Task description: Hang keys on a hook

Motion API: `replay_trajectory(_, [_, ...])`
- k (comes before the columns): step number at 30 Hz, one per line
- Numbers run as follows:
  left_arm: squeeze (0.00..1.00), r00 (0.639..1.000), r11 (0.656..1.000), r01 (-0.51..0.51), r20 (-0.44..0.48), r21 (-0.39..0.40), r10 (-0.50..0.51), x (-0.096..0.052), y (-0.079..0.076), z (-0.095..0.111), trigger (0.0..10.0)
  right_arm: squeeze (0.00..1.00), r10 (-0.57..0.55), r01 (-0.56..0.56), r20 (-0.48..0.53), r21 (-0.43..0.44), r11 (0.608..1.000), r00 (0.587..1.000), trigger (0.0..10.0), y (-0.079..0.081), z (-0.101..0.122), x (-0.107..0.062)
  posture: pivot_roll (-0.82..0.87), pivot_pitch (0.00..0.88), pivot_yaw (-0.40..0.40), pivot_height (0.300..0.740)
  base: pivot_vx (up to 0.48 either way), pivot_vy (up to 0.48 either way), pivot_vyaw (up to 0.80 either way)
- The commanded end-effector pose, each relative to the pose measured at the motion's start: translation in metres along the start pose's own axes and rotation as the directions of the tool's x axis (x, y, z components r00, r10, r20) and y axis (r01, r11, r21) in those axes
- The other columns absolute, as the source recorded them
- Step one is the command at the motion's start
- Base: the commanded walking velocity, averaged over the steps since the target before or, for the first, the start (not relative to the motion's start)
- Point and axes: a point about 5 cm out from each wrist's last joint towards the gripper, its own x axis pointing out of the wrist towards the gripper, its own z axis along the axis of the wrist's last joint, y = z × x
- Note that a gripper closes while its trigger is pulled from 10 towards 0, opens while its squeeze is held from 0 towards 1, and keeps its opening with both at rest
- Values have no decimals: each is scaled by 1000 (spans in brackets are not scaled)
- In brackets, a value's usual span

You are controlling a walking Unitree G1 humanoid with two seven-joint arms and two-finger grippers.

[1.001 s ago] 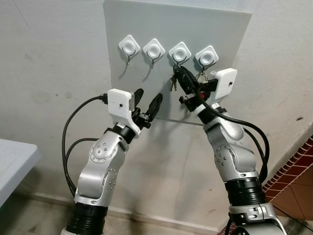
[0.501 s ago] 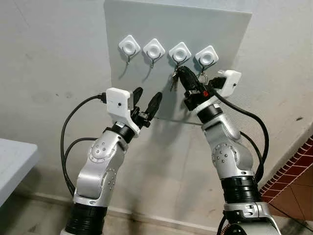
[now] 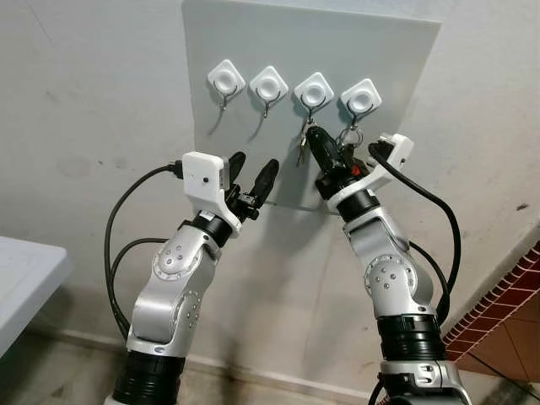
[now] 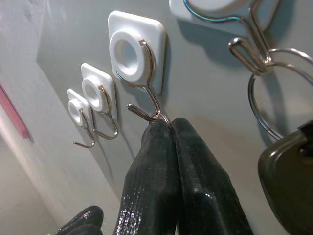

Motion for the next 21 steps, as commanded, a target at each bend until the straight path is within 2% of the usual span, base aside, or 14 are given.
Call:
replay_trajectory(1, [0, 1000, 1000, 6, 15, -3, -5, -1, -2, 4, 10000, 0, -39, 39, -15, -5, 999, 999, 10000, -8, -4, -10, -27, 0, -57, 740, 0, 0, 0])
replay_trajectory(2, [0, 1000, 1000, 3, 13, -6, -3, -1, -2, 3, 10000, 1000, -25, 25, -17, -34, 999, 1000, 10000, -7, -8, -18, -25, 0, -58, 740, 0, 0, 0])
replay_trajectory(12, [0, 1000, 1000, -10, 2, -20, 10, -3, 0, -1, 10000, 1000, -39, 38, -10, -80, 996, 999, 10000, -7, -16, -40, -30, 0, -52, 740, 0, 0, 0])
replay_trajectory(16, [0, 1000, 999, -18, -1, -27, 18, -3, 1, -2, 10000, 1000, -61, 59, -10, -136, 989, 998, 10000, -9, -17, -45, -30, 0, -52, 740, 0, 0, 0])
replay_trajectory(17, [0, 1000, 999, -27, -8, -32, 27, -3, 3, -5, 10000, 1000, -75, 74, -1, -179, 981, 997, 10000, -12, -18, -52, -33, 0, -49, 740, 0, 0, 0])
replay_trajectory(21, [0, 999, 999, -40, -22, -34, 40, -5, 6, -10, 10000, 1000, -101, 100, 6, -207, 973, 995, 10000, -15, -20, -63, -33, 0, -46, 740, 0, 0, 0])
